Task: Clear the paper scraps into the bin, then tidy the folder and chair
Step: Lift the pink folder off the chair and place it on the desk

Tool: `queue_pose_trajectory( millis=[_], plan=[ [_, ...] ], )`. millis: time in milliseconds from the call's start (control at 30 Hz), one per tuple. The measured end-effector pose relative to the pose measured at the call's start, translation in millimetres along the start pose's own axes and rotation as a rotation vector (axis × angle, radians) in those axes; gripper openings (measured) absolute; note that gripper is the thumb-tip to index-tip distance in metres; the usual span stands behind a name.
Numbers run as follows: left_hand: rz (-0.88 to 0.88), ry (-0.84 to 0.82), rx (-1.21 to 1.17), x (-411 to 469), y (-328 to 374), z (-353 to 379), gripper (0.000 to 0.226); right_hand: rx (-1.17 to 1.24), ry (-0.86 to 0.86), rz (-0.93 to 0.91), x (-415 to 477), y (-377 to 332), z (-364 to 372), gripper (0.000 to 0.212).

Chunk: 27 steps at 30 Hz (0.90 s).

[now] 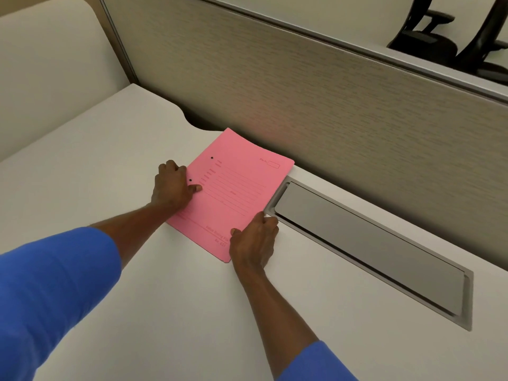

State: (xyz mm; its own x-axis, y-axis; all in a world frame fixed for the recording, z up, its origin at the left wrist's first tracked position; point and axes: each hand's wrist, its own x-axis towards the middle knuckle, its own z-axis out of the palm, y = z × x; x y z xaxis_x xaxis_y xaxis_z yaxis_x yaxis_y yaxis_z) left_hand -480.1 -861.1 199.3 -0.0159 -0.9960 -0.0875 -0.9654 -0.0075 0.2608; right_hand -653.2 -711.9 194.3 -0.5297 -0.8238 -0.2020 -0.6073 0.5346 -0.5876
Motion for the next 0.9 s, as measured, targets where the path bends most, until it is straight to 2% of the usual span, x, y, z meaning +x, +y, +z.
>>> queue_pose_trajectory(
  millis=[300,533,767,900],
  plan=[
    [0.039,0.022,0.018,7.0,3.9,5.0,0.062,0.018,-0.006,-0.027,5.2,2.4,5.6,0.063],
    [0.032,0.04,0.083,0.1,4.6,1.8,0.061,0.082,0.05,-0.116,0.2,11.7,12.9,0.064],
    [0.022,0.144,0.073,-61.4,2.5,-8.4,0.067,0.18,0.048,-0.175,-22.0,34.7,2.5,0.065],
    [0.035,0.131,0.096,-116.5,-7.2,-17.6,0.052,0.149,0.038,-0.222,-51.7,54.2,-7.2,0.055]
  ],
)
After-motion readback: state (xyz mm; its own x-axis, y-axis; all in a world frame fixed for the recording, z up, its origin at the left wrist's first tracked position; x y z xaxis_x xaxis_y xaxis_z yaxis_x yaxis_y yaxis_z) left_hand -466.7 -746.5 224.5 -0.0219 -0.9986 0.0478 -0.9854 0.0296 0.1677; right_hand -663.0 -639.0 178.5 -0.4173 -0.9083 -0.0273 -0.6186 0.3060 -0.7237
